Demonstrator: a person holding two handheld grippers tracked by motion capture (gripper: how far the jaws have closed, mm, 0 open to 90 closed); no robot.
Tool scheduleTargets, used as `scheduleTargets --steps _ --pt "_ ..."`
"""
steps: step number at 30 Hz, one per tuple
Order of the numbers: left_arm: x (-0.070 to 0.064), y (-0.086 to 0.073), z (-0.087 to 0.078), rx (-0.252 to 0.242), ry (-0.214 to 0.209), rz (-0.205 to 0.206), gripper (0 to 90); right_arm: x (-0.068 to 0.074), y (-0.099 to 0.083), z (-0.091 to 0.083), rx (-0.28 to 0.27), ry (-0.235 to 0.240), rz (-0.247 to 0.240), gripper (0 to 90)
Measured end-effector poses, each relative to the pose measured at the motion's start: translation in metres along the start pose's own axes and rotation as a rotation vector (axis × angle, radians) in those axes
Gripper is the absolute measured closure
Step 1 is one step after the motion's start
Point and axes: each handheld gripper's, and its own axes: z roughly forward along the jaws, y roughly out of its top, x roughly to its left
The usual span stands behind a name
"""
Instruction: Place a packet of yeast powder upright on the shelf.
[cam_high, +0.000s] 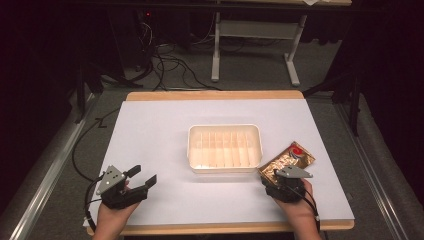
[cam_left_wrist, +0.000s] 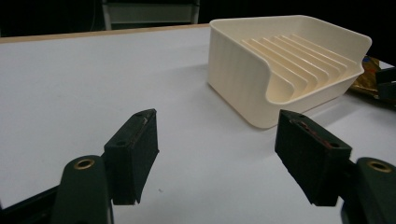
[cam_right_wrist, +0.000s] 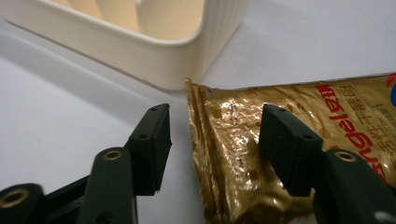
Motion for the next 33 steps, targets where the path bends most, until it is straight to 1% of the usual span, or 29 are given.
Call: scheduleTargets --steps 1,2,4,5,6,7,8,9,10,11,12,13,14,16,18,19,20,21,22,23,24,25,26,27,30,31,33 --pt "0.0 0.0 0.0 0.0 0.0 0.0 30.3 0.0 0.0 0.0 0.0 0.0 0.0 43.5" --pt "0.0 -0.002 -0.002 -0.003 0.007 -0.005 30.3 0.0 0.001 0.004 0.01 -0.009 -0.003 41.2" --pt "0.002 -0.003 -0.007 0.001 0.019 -0.007 30.3 0.001 0.004 0.012 0.024 -0.039 -0.044 37.9" --pt "0.002 -0.004 -0.009 -0.002 0.024 -0.008 30.3 0.002 0.004 0.015 0.028 -0.062 -0.085 37.7" --pt "0.003 -0.005 -0.012 -0.003 0.033 -0.007 30.3 0.003 0.004 0.016 0.032 -0.067 -0.101 37.9" --pt "0.003 -0.005 -0.012 -0.003 0.033 -0.007 30.3 0.003 0.004 0.016 0.032 -0.067 -0.101 37.9" --pt "0.003 -0.004 -0.015 -0.01 0.039 -0.01 30.3 0.005 0.005 0.016 0.04 -0.084 -0.118 39.9" --pt "0.003 -0.004 -0.015 -0.01 0.039 -0.01 30.3 0.005 0.005 0.016 0.04 -0.084 -0.118 39.9" --pt "0.003 -0.004 -0.016 -0.016 0.041 -0.021 30.3 0.004 0.005 0.012 0.024 -0.066 -0.1 43.1" --pt "0.003 -0.004 -0.016 -0.016 0.041 -0.021 30.3 0.004 0.005 0.012 0.024 -0.066 -0.1 43.1" --pt "0.003 -0.004 -0.016 -0.014 0.039 -0.021 30.3 -0.006 0.006 0.003 -0.028 -0.054 -0.029 44.6" --pt "0.002 -0.004 -0.014 -0.01 0.038 -0.017 30.3 -0.006 0.006 0.003 -0.028 -0.054 -0.029 44.6" --pt "0.001 -0.004 -0.013 -0.006 0.036 -0.014 30.3 -0.016 0.006 -0.003 -0.06 -0.05 0.02 45.5" --pt "0.001 -0.004 -0.012 -0.002 0.035 -0.006 30.3 -0.035 0.005 -0.011 -0.089 -0.068 0.062 49.9" --pt "0.0 -0.004 -0.011 -0.005 0.035 -0.003 30.5 -0.061 0.007 -0.016 -0.091 -0.092 0.118 56.0" --pt "0.0 -0.004 -0.01 -0.005 0.036 -0.001 30.5 -0.081 0.009 -0.016 -0.095 -0.103 0.169 59.3" --pt "0.001 -0.004 -0.009 0.004 0.039 0.001 30.5 -0.089 0.009 -0.014 -0.09 -0.108 0.196 59.0" --pt "0.001 -0.004 -0.009 0.004 0.039 0.001 30.5 -0.089 0.009 -0.014 -0.09 -0.108 0.196 59.0" --pt "0.002 -0.005 -0.007 0.013 0.044 -0.004 30.5 -0.108 0.008 -0.008 -0.072 -0.116 0.244 51.6" --pt "0.002 -0.005 -0.007 0.013 0.044 -0.004 30.5 -0.108 0.008 -0.008 -0.072 -0.116 0.244 51.6" --pt "0.002 -0.006 -0.007 0.015 0.05 -0.006 30.5 -0.125 0.007 0.0 -0.04 -0.106 0.311 41.2" --pt "0.002 -0.006 -0.007 0.015 0.05 -0.006 30.5 -0.125 0.007 0.0 -0.04 -0.106 0.311 41.2" --pt "0.002 -0.006 -0.007 0.016 0.054 -0.005 30.5 -0.132 0.005 0.004 -0.033 -0.086 0.335 37.3" --pt "0.001 -0.006 -0.007 0.018 0.056 -0.003 30.5 -0.144 0.002 0.009 -0.031 -0.074 0.367 31.7" --pt "0.0 -0.008 -0.009 0.027 0.065 0.001 30.5 -0.152 0.0 0.015 -0.02 -0.031 0.394 27.7" --pt "0.0 -0.008 -0.009 0.027 0.065 0.001 30.5 -0.152 0.0 0.015 -0.02 -0.031 0.394 27.7" --pt "0.001 -0.009 -0.01 0.031 0.071 -0.003 30.5 -0.154 0.0 0.019 -0.014 -0.027 0.411 27.4"
